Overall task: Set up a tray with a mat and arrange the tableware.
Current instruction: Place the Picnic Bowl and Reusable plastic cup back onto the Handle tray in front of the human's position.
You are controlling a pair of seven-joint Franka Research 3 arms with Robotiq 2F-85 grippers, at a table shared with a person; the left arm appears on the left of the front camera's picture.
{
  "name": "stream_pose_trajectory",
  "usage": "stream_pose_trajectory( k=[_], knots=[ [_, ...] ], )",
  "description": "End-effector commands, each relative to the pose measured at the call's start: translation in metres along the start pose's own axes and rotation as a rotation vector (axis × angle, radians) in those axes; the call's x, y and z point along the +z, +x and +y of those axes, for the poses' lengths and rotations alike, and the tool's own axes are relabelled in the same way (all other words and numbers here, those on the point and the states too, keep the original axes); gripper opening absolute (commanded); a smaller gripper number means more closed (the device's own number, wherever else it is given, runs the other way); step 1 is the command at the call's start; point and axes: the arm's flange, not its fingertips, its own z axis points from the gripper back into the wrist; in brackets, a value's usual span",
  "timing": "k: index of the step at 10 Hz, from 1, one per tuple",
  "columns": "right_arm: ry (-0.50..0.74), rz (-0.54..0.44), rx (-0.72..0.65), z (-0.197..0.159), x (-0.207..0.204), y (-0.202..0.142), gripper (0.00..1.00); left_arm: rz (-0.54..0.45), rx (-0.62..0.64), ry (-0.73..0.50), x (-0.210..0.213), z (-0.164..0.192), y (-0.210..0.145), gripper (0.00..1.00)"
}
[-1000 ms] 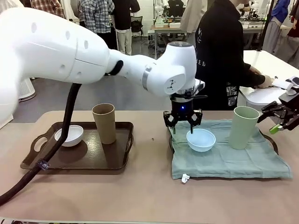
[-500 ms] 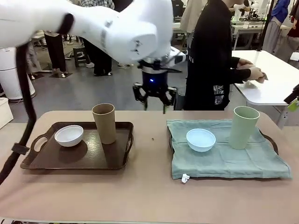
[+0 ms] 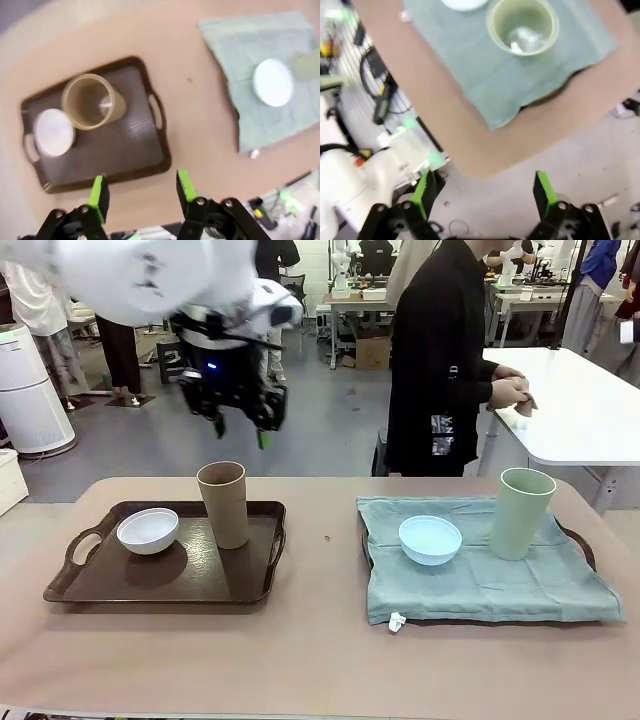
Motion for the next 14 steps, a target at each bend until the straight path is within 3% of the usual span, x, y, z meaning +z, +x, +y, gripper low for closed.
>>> stream_pose_trajectory(
  k=[1,2,3,4,5,6,8,9,10,11,12,13,14],
  knots=[
    [-0.002,-0.006,-0.042,-0.021,-0.015,-0.007,1.00,0.025,-0.066,0.005,-0.019,-0.025,0.012,0.71],
    [-0.002,-0.006,-0.042,-0.021,-0.015,-0.007,1.00,0.025,-0.066,0.005,-0.019,-0.025,0.012,0.71],
    [-0.003,-0.006,0.006,0.006,0.004,0.002,1.00,0.025,-0.066,0.005,-0.019,-0.025,0.012,0.71],
    [0.048,-0.029,-0.245,-0.028,-0.037,0.032,1.00,0.001,-0.017,0.006,-0.003,-0.006,-0.004,0.71],
    [-0.020,-0.005,-0.403,-0.030,-0.045,0.046,1.00,0.022,0.022,0.164,-0.004,0.012,0.001,0.71],
    [-0.151,-0.015,-0.601,-0.030,-0.048,0.048,1.00,0.094,0.009,0.225,0.002,0.034,-0.008,0.71],
    [-0.198,-0.110,-0.775,-0.019,-0.054,0.038,1.00,0.272,0.064,0.276,0.006,0.099,-0.037,0.71],
    [-0.260,-0.155,-0.802,-0.012,-0.053,0.036,1.00,0.371,0.114,0.262,0.007,0.135,-0.042,0.71],
    [-0.278,-0.184,-0.738,0.000,-0.051,0.033,1.00,0.381,0.195,0.202,0.009,0.161,-0.050,0.71],
    [-0.281,-0.211,-0.555,0.011,-0.052,0.029,1.00,0.286,0.101,0.280,0.004,0.108,-0.037,0.71],
    [-0.207,-0.186,-0.763,-0.023,-0.043,0.040,1.00,0.286,0.101,0.280,0.004,0.108,-0.037,0.71],
    [-0.207,-0.186,-0.763,-0.023,-0.043,0.040,1.00,0.286,0.101,0.280,0.004,0.108,-0.037,0.71],
    [-0.237,-0.208,-0.698,-0.001,-0.039,0.035,1.00,0.286,0.101,0.280,0.004,0.108,-0.037,0.71]
  ],
)
